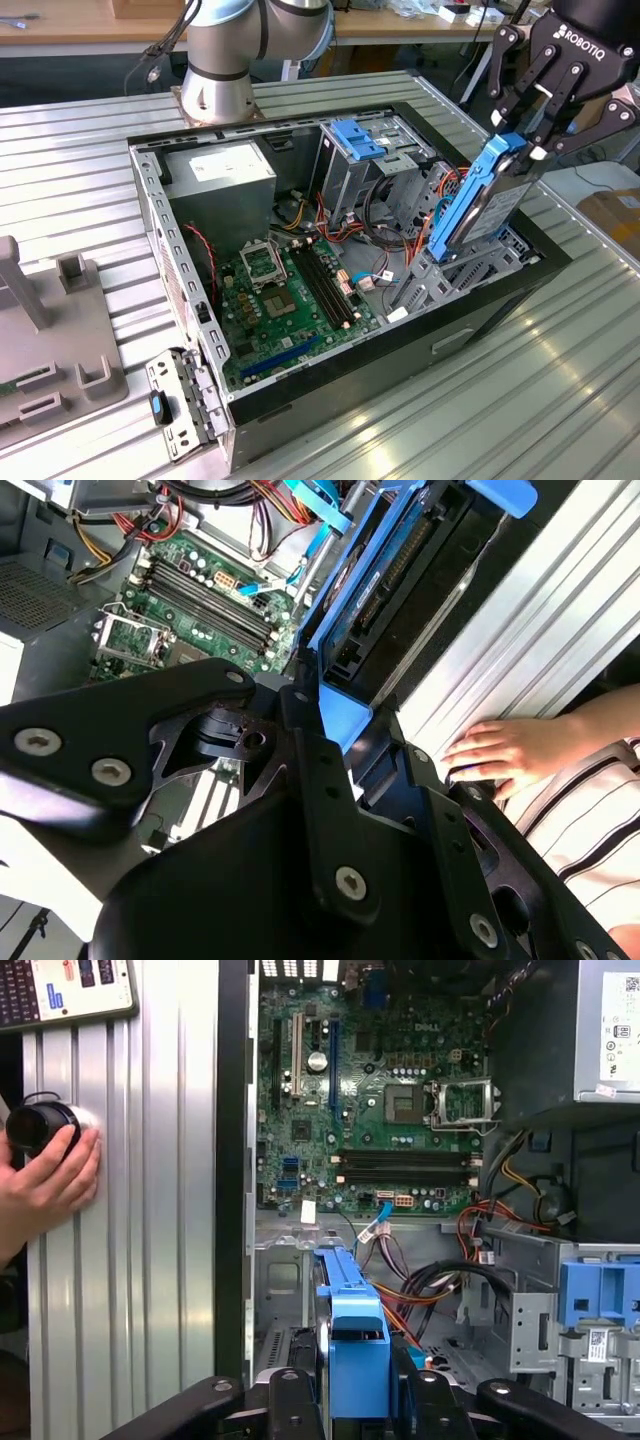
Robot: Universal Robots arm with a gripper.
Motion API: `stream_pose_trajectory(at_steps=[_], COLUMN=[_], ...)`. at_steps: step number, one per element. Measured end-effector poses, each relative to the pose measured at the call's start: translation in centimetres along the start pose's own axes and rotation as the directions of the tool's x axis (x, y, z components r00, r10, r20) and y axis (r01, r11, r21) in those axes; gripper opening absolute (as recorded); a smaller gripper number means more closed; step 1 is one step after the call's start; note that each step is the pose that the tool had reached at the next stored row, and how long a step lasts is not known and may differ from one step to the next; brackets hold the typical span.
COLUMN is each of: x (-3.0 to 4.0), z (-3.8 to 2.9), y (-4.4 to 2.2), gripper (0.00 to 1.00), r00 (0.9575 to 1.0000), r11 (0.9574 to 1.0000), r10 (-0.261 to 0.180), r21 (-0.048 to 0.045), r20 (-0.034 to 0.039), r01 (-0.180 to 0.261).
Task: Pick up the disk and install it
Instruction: 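Pick up the disk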
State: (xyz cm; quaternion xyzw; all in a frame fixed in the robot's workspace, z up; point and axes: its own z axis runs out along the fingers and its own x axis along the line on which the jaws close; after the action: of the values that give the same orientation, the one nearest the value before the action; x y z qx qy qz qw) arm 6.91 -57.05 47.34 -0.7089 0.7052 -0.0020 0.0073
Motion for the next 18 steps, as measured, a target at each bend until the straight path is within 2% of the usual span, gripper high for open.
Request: stream_pose_trajectory(at_steps=[5,7,11,12,14,16,17,18], x=[0.00,-0.28,-0.29,-0.28,-0.28,-0.28,-0.28,-0.29], z=[0.39,0.47,1.31,1.76,1.97,1.73,0.99,0.56], y=[-0.16,-0.17,-0.24,-0.24,-0.26,-0.27,-0.27,-0.30], gripper=[0.36,0.36,0.36,0.36,0.36,0.36,0.36,0.36], r00=[1.0000,1.0000,1.0000,1.0000,1.0000,1.0000,1.0000,1.0000], r11=[1.0000,1.0000,1.0000,1.0000,1.0000,1.0000,1.0000,1.0000], r10=[0.000,0.000,0.000,0.000,0.000,0.000,0.000,0.000], r21=[0.0000,0.0000,-0.0001,-0.0004,0.0002,0.0002,0.0000,-0.0006], r20=[0.0000,0.0000,-0.0005,-0.0006,0.0002,0.0008,0.0001,0.0001], r01=[0.000,0.000,0.000,0.000,0.000,0.000,0.000,0.000])
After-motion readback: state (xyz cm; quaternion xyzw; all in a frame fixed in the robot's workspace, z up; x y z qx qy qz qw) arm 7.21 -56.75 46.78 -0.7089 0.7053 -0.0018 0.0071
